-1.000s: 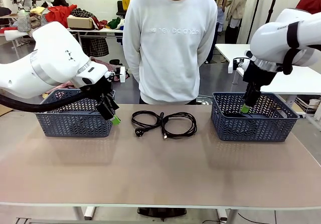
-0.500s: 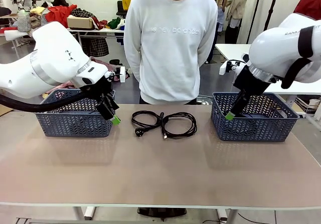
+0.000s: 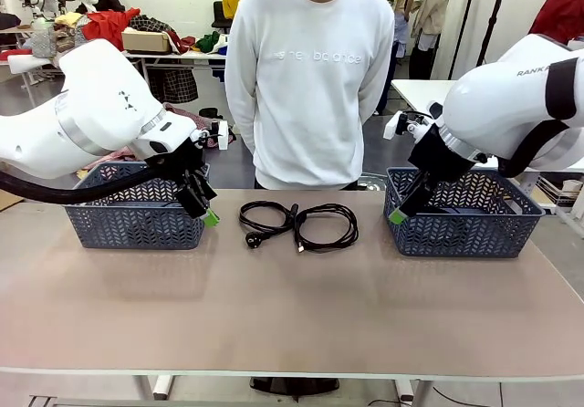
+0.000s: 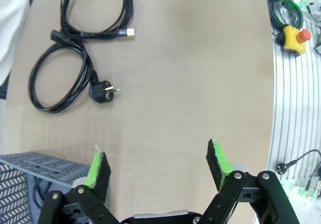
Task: Organize the cables according to human instructions.
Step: Pick up a bundle of cables and place it in the basket indicated by the human.
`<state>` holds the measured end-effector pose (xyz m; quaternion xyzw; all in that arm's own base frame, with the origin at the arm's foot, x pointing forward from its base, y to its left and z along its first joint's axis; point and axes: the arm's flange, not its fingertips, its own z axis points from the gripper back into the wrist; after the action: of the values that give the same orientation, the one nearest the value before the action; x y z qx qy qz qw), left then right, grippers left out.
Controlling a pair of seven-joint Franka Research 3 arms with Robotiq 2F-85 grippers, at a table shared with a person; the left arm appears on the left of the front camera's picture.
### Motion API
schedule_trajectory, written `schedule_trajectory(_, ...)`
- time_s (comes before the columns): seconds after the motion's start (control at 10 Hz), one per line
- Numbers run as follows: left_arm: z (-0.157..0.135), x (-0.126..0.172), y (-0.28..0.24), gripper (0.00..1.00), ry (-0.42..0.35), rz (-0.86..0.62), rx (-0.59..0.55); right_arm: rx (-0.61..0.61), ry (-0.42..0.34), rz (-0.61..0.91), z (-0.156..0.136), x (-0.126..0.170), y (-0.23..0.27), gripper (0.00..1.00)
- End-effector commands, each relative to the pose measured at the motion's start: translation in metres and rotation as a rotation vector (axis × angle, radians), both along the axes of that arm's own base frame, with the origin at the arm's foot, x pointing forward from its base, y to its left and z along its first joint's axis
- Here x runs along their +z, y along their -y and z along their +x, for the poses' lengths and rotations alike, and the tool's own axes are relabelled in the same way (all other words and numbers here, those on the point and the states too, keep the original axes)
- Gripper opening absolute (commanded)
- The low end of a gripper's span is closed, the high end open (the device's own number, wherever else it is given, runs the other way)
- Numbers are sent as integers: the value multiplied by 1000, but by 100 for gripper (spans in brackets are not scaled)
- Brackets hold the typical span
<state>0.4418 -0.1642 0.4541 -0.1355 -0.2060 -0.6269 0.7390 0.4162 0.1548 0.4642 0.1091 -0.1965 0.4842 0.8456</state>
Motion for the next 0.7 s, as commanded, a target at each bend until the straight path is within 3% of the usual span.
schedule_trajectory(0.0, -1, 1, -2, 100, -2, -1, 1, -2, 5, -2, 0, 1, 0, 100)
schedule_trajectory(0.6, -1, 1, -2, 100, -2, -1, 1, -2, 5, -2, 0, 1, 0, 100)
